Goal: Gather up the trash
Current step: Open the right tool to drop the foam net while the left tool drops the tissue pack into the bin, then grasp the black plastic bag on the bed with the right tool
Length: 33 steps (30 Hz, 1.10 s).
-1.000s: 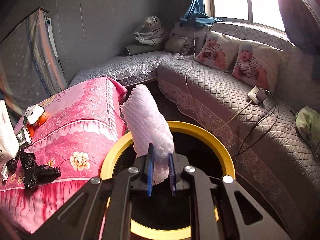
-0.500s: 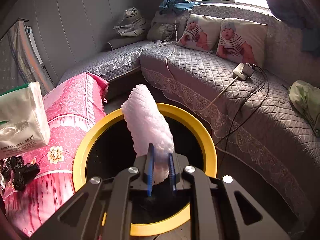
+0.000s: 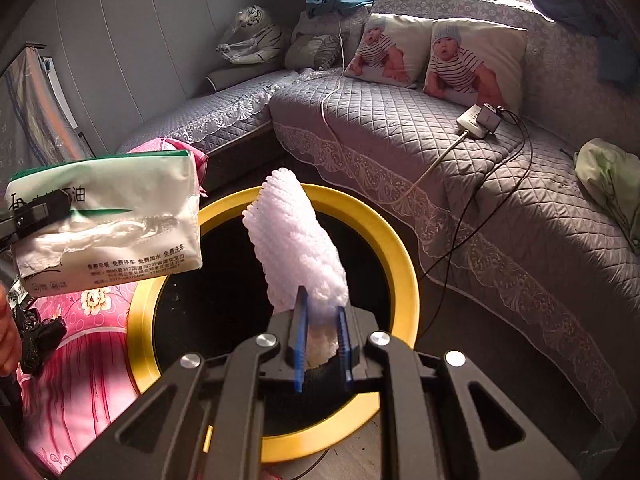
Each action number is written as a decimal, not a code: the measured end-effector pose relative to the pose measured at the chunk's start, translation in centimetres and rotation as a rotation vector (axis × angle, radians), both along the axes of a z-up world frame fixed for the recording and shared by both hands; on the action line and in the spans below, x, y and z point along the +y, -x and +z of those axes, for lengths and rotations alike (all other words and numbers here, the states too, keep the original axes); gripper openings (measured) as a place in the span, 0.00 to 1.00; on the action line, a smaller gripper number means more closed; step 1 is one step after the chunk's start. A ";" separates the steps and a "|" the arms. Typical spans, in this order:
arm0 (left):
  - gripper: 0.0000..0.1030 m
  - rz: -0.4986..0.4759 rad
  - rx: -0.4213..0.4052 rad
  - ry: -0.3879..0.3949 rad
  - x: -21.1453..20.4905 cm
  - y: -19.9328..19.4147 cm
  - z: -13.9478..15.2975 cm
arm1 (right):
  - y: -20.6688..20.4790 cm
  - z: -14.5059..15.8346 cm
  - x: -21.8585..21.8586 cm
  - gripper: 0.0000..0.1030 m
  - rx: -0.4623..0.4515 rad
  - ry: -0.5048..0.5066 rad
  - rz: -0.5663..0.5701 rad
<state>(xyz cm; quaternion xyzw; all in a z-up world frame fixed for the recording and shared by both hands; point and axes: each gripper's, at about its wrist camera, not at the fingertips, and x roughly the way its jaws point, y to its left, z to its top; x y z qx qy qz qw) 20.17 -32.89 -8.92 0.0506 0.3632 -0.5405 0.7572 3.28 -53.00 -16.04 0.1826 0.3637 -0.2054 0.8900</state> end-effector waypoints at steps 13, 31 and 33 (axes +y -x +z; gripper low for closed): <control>0.64 0.083 0.054 0.068 -0.2 -1.0 0.6 | 1.4 1.5 -1.5 0.38 -0.055 -0.004 -0.074; 0.92 0.387 -0.062 0.338 20.1 -0.8 9.9 | 0.2 5.9 4.0 0.42 -0.208 0.075 0.091; 0.92 0.471 -0.133 0.324 23.7 -0.1 10.8 | -0.7 6.3 5.9 0.47 -0.225 0.080 0.157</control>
